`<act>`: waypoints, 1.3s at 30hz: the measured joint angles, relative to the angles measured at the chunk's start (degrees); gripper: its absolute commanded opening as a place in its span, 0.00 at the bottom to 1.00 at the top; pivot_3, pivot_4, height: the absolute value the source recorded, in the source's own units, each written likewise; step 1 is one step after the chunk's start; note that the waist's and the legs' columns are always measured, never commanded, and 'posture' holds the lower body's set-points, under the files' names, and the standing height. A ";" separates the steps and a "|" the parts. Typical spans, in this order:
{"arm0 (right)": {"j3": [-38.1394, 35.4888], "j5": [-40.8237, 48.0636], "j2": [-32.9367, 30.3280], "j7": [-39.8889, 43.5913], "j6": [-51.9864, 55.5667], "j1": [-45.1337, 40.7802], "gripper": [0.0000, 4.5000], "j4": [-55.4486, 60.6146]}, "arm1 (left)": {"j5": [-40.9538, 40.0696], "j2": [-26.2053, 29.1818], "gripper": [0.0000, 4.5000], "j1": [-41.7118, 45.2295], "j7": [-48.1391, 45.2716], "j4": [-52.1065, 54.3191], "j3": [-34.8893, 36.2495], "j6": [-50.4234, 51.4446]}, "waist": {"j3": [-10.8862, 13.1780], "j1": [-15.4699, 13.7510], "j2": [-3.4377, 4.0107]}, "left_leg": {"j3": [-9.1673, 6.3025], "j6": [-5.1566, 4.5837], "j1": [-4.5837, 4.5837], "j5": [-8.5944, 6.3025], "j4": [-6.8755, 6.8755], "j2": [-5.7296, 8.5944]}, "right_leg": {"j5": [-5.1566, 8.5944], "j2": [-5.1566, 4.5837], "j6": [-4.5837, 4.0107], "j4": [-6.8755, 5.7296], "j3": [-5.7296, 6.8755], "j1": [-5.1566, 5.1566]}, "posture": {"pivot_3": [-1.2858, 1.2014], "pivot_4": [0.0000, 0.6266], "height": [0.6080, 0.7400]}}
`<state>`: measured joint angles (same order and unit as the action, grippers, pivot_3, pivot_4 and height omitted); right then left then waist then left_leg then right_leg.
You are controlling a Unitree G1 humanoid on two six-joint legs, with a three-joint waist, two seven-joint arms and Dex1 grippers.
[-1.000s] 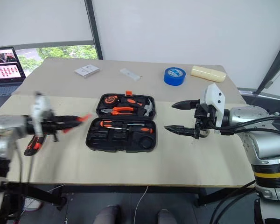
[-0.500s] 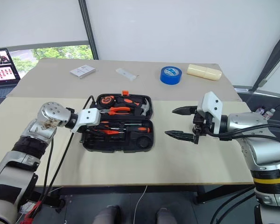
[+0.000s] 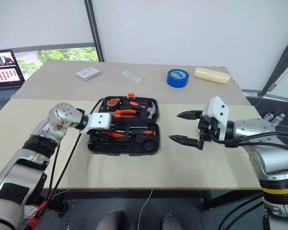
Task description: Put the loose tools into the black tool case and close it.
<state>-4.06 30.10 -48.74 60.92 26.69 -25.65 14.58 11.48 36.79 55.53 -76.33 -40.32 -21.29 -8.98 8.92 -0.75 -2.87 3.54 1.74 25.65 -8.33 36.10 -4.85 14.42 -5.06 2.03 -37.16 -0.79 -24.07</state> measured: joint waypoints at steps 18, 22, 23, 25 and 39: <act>-1.39 2.62 -0.51 1.13 1.44 2.37 1.00 1.12 | -12.51 -2.66 0.67 0.35 -0.64 -10.01 13.78 -3.44 | 0.02 -0.02 0.06 | -0.09 -0.22 0.41 0.15 0.24 0.04 | -0.35 -0.03 0.09 0.08 0.04 -0.16 | 0.52 0.24 1.00; -1.44 2.82 -0.50 1.18 1.64 2.82 1.00 1.28 | -15.93 -4.39 0.47 0.23 -0.32 -14.30 17.46 -4.78 | 0.02 0.00 0.06 | -0.10 -0.23 0.40 0.15 0.23 0.04 | -0.35 -0.02 0.09 0.07 0.05 -0.16 | 0.52 0.24 1.00; -1.46 2.87 -0.50 1.03 1.71 3.08 1.00 1.50 | -16.08 -4.88 0.38 -0.10 -0.15 -14.91 17.80 -5.36 | 0.02 0.00 0.06 | -0.10 -0.23 0.40 0.15 0.23 0.04 | -0.35 -0.02 0.09 0.07 0.05 -0.16 | 0.52 0.24 1.00; -1.58 3.16 -0.49 0.78 1.88 3.82 1.00 1.91 | -16.07 -5.74 0.23 -1.08 -0.10 -16.38 17.91 -6.62 | 0.02 0.03 0.06 | -0.10 -0.23 0.41 0.15 0.24 0.05 | -0.35 -0.02 0.10 0.07 0.05 -0.15 | 0.52 0.24 1.00; -3.82 4.84 -0.49 -1.53 2.83 7.94 1.00 4.14 | -11.93 -6.75 0.02 -4.56 5.18 -19.78 16.41 -12.77 | 0.00 0.05 0.09 | -0.10 -0.22 0.29 0.16 0.25 0.05 | -0.37 -0.02 0.10 0.06 0.04 -0.05 | 0.52 0.24 1.00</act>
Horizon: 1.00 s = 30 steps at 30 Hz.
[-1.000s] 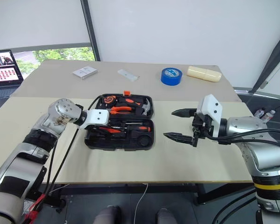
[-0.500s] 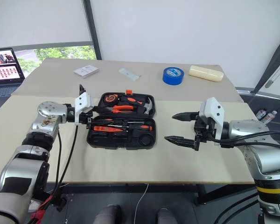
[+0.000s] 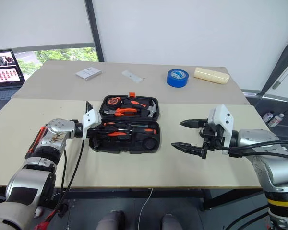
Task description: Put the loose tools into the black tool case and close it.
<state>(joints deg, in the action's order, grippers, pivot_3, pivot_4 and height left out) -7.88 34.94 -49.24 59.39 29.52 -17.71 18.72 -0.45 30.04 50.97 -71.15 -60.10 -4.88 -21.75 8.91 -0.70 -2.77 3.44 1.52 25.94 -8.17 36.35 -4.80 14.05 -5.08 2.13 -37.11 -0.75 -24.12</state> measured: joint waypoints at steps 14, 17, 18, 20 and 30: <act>-3.26 1.39 10.55 -0.18 -9.84 1.70 1.00 -1.47 | -15.84 4.59 0.48 -19.05 -0.85 22.12 13.25 9.22 | -0.19 2.02 0.29 | 0.01 0.00 -0.29 0.00 -0.37 -0.08 | -0.01 0.12 -0.07 -0.01 -0.17 -0.01 | 0.52 0.24 1.00; -3.46 0.89 10.74 4.22 -14.63 5.27 1.00 -3.33 | -21.73 9.37 0.73 -32.46 5.12 37.78 22.66 17.66 | -0.17 1.85 0.34 | 0.04 -0.01 -0.34 -0.02 -0.45 -0.09 | 0.00 0.09 -0.07 -0.01 -0.14 0.01 | 0.52 0.24 1.00; -3.66 0.79 10.83 5.09 -15.74 5.77 1.00 -4.09 | -22.88 10.01 0.81 -36.86 7.11 42.03 25.49 19.89 | -0.15 1.78 0.39 | 0.10 -0.01 -0.41 -0.02 -0.45 -0.05 | 0.01 0.01 -0.07 0.00 -0.15 0.08 | 0.52 0.24 1.00; -3.74 0.78 11.89 7.08 -18.42 6.01 1.00 -5.39 | -24.40 10.11 0.97 -46.07 10.95 49.40 30.37 23.04 | -0.15 1.70 0.41 | 0.19 0.01 -0.50 -0.02 -0.44 -0.05 | 0.05 -0.06 -0.07 0.06 -0.15 0.14 | 0.52 0.24 1.00; -1.38 -1.91 18.13 14.89 -33.49 13.52 1.00 -9.31 | -26.64 -2.82 0.98 -76.74 29.60 58.19 55.13 23.43 | -0.21 0.84 0.30 | 0.21 0.55 -0.77 -0.35 -0.43 -0.08 | 0.53 -0.25 -0.33 0.12 0.05 0.06 | 0.52 0.24 1.00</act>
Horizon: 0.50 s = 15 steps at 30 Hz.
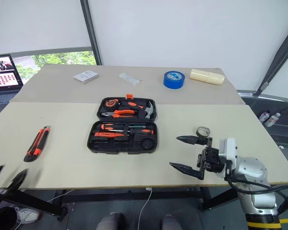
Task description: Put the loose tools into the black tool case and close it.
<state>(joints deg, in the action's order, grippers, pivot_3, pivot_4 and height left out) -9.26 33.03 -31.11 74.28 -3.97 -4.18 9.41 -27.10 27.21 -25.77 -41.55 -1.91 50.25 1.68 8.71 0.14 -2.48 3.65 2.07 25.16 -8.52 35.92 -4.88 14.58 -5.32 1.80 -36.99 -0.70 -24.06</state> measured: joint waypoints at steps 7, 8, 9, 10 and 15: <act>0.76 -0.25 1.87 -0.99 -1.97 -3.61 1.00 -2.68 | -5.89 1.11 0.98 0.82 5.30 4.90 -0.06 9.78 | -0.02 -0.89 -0.03 | 0.01 0.06 0.02 -0.03 -0.02 0.00 | -0.02 -0.09 -0.05 0.05 0.08 -0.04 | 0.52 0.24 1.00; 0.82 -0.23 1.85 -1.08 -1.84 -4.15 1.00 -2.68 | -6.46 2.09 0.98 1.77 6.41 5.76 -0.54 11.79 | -0.02 -0.89 -0.03 | 0.01 0.06 0.02 -0.03 -0.02 0.00 | -0.02 -0.08 -0.05 0.05 0.08 -0.04 | 0.52 0.24 1.00; 0.99 -0.13 1.84 -1.44 -1.49 -4.87 1.00 -2.67 | -6.94 4.26 0.98 4.03 9.35 7.30 -1.80 16.64 | -0.02 -0.90 -0.03 | 0.01 0.06 0.02 -0.03 -0.02 0.00 | -0.03 -0.08 -0.06 0.03 0.08 -0.03 | 0.52 0.24 1.00; 1.37 -0.10 1.85 -1.84 -1.16 -5.66 1.00 -2.64 | -7.36 5.82 0.98 5.90 11.63 8.52 -2.69 20.44 | -0.02 -0.80 -0.03 | 0.01 0.07 0.01 -0.03 -0.02 0.00 | -0.03 -0.06 -0.06 0.02 0.07 -0.05 | 0.52 0.24 1.00; 2.68 0.00 1.93 -3.31 0.76 -9.37 1.00 -2.39 | -11.33 12.67 0.98 17.50 21.45 13.62 -8.50 38.75 | -0.05 -0.62 -0.07 | 0.01 0.07 0.02 0.01 -0.04 0.00 | -0.08 0.07 -0.11 -0.01 0.00 -0.03 | 0.52 0.24 1.00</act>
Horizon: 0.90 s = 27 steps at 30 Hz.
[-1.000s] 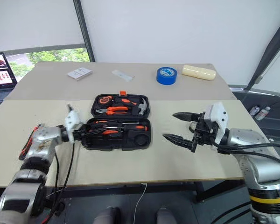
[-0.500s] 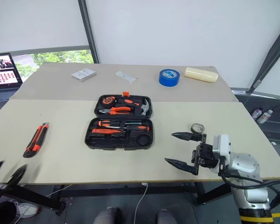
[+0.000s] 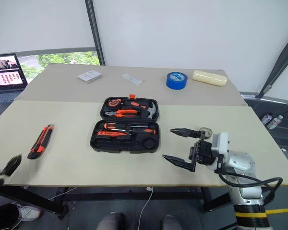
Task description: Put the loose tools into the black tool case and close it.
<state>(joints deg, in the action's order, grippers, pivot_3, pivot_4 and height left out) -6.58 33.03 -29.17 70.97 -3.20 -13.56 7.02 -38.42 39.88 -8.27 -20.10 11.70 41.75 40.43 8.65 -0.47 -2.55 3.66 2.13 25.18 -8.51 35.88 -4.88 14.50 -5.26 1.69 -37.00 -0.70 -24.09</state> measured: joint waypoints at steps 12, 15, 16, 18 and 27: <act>1.14 1.10 -0.83 -2.17 2.81 -1.40 1.00 2.54 | 10.13 9.89 0.72 24.31 1.98 -23.19 -18.86 14.75 | 0.03 0.58 0.07 | -0.10 -0.14 0.05 0.10 -0.28 0.00 | -0.13 0.21 0.04 -0.13 -0.09 0.00 | 0.52 0.24 1.00; 0.86 1.82 -1.43 -3.50 3.73 -0.90 1.00 4.18 | 12.47 10.13 0.50 26.14 0.65 -25.53 -20.75 13.36 | 0.02 0.46 0.11 | -0.10 0.08 0.03 0.07 -0.27 0.01 | -0.17 0.19 0.06 -0.13 -0.08 0.01 | 0.52 0.24 1.00; 0.78 1.97 -1.64 -3.75 3.93 -0.75 1.00 4.63 | 12.88 10.13 0.39 26.27 0.09 -25.95 -21.10 12.73 | 0.02 0.37 0.10 | -0.10 0.23 0.03 0.00 -0.26 0.01 | -0.18 0.18 0.07 -0.13 -0.08 0.02 | 0.52 0.24 1.00; 0.25 2.09 -2.52 -4.57 4.59 0.04 1.00 6.25 | 13.73 9.97 0.39 26.00 -2.55 -26.33 -21.56 9.81 | 0.02 0.14 0.10 | -0.09 0.25 0.03 -0.01 -0.23 0.03 | -0.19 0.14 0.09 -0.11 -0.07 0.02 | 0.52 0.24 1.00; -3.38 4.28 -8.32 -6.12 8.53 2.36 1.00 10.88 | 9.72 13.07 0.39 24.57 -43.30 -17.21 -26.43 -18.30 | 0.11 -0.52 -0.04 | -0.01 0.28 0.25 -0.02 -0.18 0.06 | -0.02 0.00 -0.37 0.01 -0.02 -0.03 | 0.52 0.24 1.00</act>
<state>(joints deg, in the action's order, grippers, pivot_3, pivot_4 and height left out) -9.96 37.31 -37.49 64.85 5.33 -11.19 17.90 -28.70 52.95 16.30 -63.40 -5.50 15.32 22.13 8.76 -0.99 -2.59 3.65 2.41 25.43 -8.53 35.70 -4.82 14.48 -5.26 1.32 -36.98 -0.72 -24.12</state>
